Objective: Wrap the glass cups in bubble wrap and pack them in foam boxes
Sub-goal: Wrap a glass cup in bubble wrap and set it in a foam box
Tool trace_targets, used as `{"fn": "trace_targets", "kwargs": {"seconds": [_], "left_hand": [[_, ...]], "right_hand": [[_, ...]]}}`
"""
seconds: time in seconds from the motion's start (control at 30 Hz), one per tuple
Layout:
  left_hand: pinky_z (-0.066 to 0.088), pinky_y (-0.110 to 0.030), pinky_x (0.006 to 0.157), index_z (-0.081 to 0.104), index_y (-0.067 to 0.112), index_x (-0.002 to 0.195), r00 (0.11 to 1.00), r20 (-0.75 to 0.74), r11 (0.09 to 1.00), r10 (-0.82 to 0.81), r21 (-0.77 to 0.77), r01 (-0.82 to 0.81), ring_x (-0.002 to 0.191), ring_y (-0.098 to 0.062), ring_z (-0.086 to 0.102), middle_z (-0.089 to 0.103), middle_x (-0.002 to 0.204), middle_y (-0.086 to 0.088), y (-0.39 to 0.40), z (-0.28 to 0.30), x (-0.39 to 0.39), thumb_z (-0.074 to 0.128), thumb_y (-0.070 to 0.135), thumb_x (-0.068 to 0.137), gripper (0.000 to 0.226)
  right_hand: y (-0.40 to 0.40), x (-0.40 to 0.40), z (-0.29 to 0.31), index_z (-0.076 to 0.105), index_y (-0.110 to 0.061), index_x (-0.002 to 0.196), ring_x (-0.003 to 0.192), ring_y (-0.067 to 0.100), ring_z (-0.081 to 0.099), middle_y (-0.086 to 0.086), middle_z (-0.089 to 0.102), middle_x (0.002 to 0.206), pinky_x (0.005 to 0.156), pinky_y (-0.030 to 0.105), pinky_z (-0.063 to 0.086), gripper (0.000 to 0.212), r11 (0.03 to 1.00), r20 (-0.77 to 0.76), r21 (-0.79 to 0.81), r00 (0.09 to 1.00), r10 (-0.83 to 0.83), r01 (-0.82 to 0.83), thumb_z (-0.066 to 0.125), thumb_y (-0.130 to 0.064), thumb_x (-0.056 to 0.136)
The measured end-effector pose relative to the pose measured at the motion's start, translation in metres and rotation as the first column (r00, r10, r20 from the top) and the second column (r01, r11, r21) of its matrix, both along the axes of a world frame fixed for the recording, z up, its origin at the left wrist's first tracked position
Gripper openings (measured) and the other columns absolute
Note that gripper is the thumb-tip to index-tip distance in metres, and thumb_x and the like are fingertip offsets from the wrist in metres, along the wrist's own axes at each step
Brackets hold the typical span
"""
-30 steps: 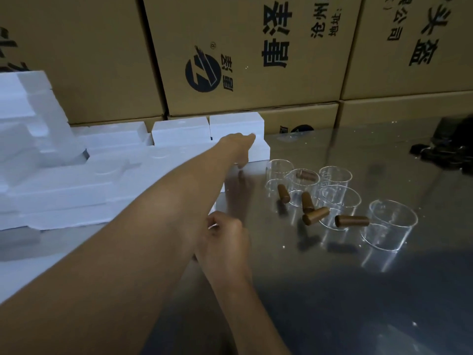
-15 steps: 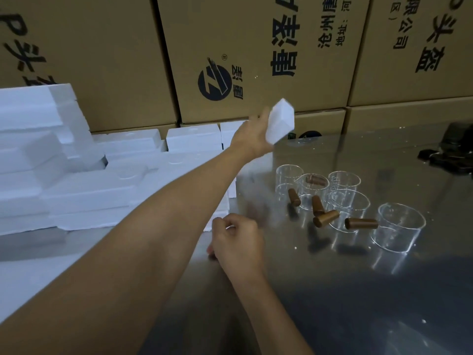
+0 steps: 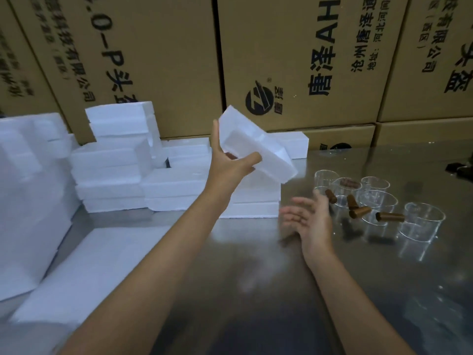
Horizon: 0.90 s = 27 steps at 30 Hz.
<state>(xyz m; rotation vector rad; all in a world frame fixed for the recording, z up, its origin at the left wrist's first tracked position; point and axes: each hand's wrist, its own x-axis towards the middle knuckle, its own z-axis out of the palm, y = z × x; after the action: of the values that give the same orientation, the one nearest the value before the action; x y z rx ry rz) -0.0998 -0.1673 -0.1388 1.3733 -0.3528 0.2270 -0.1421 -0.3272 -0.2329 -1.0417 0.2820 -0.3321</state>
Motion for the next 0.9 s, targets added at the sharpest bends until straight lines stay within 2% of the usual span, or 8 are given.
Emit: {"fn": "trace_targets", "kwargs": {"seconds": [0.13, 0.3, 0.4, 0.5, 0.6, 0.73, 0.83, 0.9], "left_hand": [[0.059, -0.043, 0.088, 0.021, 0.053, 0.147, 0.987, -0.159, 0.999, 0.02, -0.038, -0.027, 0.118, -0.022, 0.059, 0.053, 0.133, 0.002, 0.035, -0.036, -0.047, 0.082, 0.002, 0.074, 0.108], [0.058, -0.039, 0.091, 0.037, 0.047, 0.137, 0.959, -0.283, 0.999, -0.028, -0.027, 0.021, 0.106, -0.026, 0.07, 0.066, 0.12, -0.005, 0.061, -0.07, -0.091, 0.084, 0.007, 0.076, 0.087], [0.055, -0.038, 0.095, 0.038, 0.043, 0.137, 0.939, -0.345, 0.993, 0.013, 0.111, 0.027, 0.104, -0.017, 0.07, 0.069, 0.116, 0.005, 0.072, -0.076, -0.106, 0.086, 0.032, 0.075, 0.08], [0.048, -0.034, 0.099, 0.047, 0.039, 0.131, 0.913, -0.366, 0.958, 0.181, 0.275, -0.08, 0.108, -0.007, 0.06, 0.059, 0.118, 0.016, 0.078, -0.077, -0.109, 0.069, 0.061, 0.081, 0.059], [0.042, -0.029, 0.09, 0.046, 0.029, 0.138, 0.878, -0.366, 0.927, 0.309, 0.321, -0.193, 0.105, -0.013, 0.053, 0.052, 0.128, 0.006, 0.077, -0.078, -0.103, 0.059, 0.048, 0.092, 0.051], [0.04, -0.025, 0.077, 0.041, 0.024, 0.14, 0.883, -0.258, 0.814, 0.393, 0.543, -0.204, 0.099, -0.014, 0.052, 0.047, 0.126, -0.001, 0.077, -0.087, -0.103, 0.06, 0.04, 0.093, 0.053], [0.043, -0.037, 0.098, 0.043, 0.02, 0.14, 0.895, -0.099, 0.705, 0.434, 0.656, -0.269, 0.117, -0.024, 0.05, 0.05, 0.128, -0.007, 0.08, -0.093, -0.1, 0.059, 0.036, 0.094, 0.052], [0.042, -0.039, 0.1, 0.043, 0.018, 0.141, 0.889, -0.014, 0.651, 0.458, 0.686, -0.324, 0.119, -0.027, 0.049, 0.051, 0.127, -0.008, 0.081, -0.092, -0.099, 0.057, 0.034, 0.095, 0.05]], "right_hand": [[0.008, -0.018, 0.007, 0.063, -0.015, 0.108, 0.069, 0.021, 0.061, 0.013, 0.072, 0.089, 0.063, 0.029, 0.047, 0.04, 0.999, -0.021, -0.026, 0.999, 0.045, -0.046, 0.044, -0.049, 0.1], [0.019, -0.047, 0.0, 0.07, -0.009, 0.1, 0.068, 0.019, 0.062, 0.01, 0.07, 0.083, 0.067, 0.03, 0.05, 0.02, 0.982, -0.042, -0.188, 0.999, 0.013, -0.021, 0.06, -0.026, 0.096], [0.024, -0.067, -0.005, 0.074, -0.017, 0.087, 0.074, 0.023, 0.064, 0.001, 0.07, 0.076, 0.074, 0.037, 0.049, 0.019, 0.942, -0.039, -0.336, 0.999, -0.033, 0.018, 0.068, -0.034, 0.089], [0.031, -0.086, -0.009, 0.067, -0.013, 0.075, 0.068, 0.016, 0.061, -0.007, 0.065, 0.067, 0.065, 0.033, 0.043, 0.044, 0.832, 0.011, -0.54, 0.989, -0.145, 0.128, 0.059, -0.055, 0.076], [0.036, -0.094, -0.008, 0.062, -0.022, 0.076, 0.073, 0.009, 0.06, -0.011, 0.065, 0.073, 0.062, 0.03, 0.04, 0.035, 0.718, 0.032, -0.655, 0.958, -0.286, 0.236, 0.051, -0.056, 0.078], [0.02, -0.083, -0.009, 0.058, -0.017, 0.099, 0.087, 0.018, 0.062, -0.004, 0.063, 0.09, 0.075, 0.033, 0.044, 0.018, 0.798, -0.064, -0.486, 0.896, -0.439, 0.357, 0.056, -0.034, 0.093], [-0.012, -0.067, -0.002, 0.055, -0.004, 0.113, 0.095, 0.024, 0.064, 0.012, 0.061, 0.107, 0.079, 0.033, 0.053, 0.027, 0.939, -0.198, -0.047, 0.919, -0.342, 0.34, 0.054, -0.027, 0.099], [-0.038, -0.062, 0.003, 0.045, 0.003, 0.134, 0.109, 0.033, 0.063, 0.021, 0.055, 0.122, 0.086, 0.036, 0.054, 0.042, 0.939, -0.202, 0.208, 0.951, -0.233, 0.274, 0.053, -0.022, 0.101]]}}
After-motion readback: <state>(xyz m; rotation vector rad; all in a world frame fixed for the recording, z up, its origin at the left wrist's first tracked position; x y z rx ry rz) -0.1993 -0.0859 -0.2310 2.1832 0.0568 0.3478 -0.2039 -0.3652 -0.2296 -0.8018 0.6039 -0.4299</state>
